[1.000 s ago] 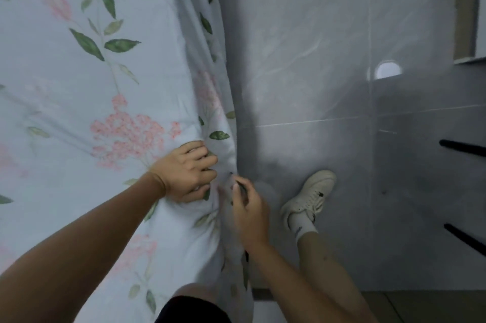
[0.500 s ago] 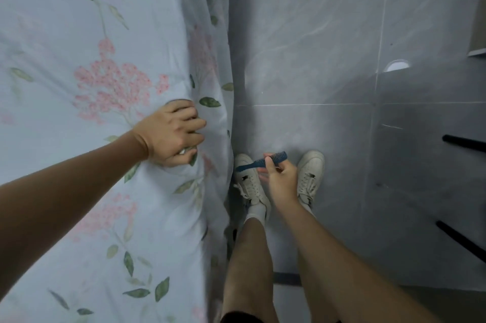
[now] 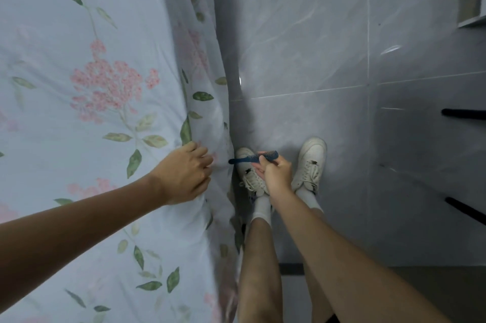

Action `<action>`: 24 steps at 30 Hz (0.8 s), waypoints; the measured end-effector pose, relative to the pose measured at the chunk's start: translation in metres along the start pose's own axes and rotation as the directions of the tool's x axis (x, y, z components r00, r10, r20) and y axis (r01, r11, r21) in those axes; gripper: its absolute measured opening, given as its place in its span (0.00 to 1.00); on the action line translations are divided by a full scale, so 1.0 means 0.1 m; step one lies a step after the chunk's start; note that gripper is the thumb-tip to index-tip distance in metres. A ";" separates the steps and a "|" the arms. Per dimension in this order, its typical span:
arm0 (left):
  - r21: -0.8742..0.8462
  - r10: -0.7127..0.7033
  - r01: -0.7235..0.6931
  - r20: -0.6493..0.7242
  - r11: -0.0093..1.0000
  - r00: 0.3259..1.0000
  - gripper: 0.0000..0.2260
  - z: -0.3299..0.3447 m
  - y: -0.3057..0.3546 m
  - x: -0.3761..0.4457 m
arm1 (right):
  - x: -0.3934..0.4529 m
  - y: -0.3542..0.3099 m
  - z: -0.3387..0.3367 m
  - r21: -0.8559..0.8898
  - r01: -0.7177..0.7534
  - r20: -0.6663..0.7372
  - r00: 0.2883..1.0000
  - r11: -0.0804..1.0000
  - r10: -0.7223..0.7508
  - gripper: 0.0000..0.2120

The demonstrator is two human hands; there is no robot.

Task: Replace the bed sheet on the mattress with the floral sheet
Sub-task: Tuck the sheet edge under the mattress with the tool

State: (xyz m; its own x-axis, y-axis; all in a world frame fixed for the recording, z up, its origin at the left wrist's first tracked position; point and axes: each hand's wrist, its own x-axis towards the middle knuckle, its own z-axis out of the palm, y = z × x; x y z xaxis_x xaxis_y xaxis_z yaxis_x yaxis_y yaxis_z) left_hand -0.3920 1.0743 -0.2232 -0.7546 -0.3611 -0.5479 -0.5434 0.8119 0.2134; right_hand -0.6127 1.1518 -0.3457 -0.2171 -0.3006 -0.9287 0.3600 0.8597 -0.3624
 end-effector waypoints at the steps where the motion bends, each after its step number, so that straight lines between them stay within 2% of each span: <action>1: 0.009 0.011 -0.011 0.016 1.000 1.000 0.17 -0.02 0.01 -0.01 | 0.00 0.00 0.02 0.051 -0.025 0.008 1.000 0.998 0.025 0.07; 7: 0.092 0.031 -0.061 0.299 0.994 0.954 0.26 -0.13 0.06 -0.05 | -0.08 0.11 0.18 0.099 -0.117 0.059 0.992 0.988 0.112 0.11; 11: 0.110 0.011 -0.057 0.376 0.992 0.926 0.28 -0.23 0.10 -0.02 | -0.14 0.13 0.23 0.096 -0.097 0.043 0.995 0.991 0.094 0.10; 13: 0.099 0.001 -0.040 0.369 0.994 0.930 0.27 -0.31 0.13 -0.08 | -0.15 0.12 0.27 0.097 -0.081 0.032 0.996 0.992 0.078 0.06; 16: 0.061 -0.021 0.004 0.292 0.998 0.956 0.25 -0.44 0.18 -0.23 | -0.15 0.11 0.44 0.089 -0.079 0.058 0.996 0.993 0.074 0.08; 19: 0.037 -0.006 -0.002 0.208 0.999 0.978 0.22 -0.53 0.19 -0.35 | -0.18 0.23 0.76 0.000 -0.111 0.127 0.986 0.994 0.110 0.05; 21: 0.027 0.011 -0.015 0.173 1.000 0.985 0.20 -0.54 0.17 -0.42 | -0.22 0.36 1.03 -0.045 -0.160 0.184 0.969 0.986 0.165 0.06; 24: -0.001 0.013 -0.013 0.161 1.000 0.987 0.19 -0.54 0.18 -0.49 | -0.17 0.45 1.20 0.022 -0.330 0.305 0.901 0.944 0.308 0.10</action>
State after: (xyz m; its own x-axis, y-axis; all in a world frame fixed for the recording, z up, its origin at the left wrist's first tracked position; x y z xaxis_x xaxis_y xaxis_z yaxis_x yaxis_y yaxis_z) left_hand -0.3842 1.0818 -0.1492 -0.6924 -0.2721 -0.6682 -0.5339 0.8162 0.2209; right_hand -0.4840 1.1463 -0.3560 0.1920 -0.1324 -0.9724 0.4316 0.9013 -0.0375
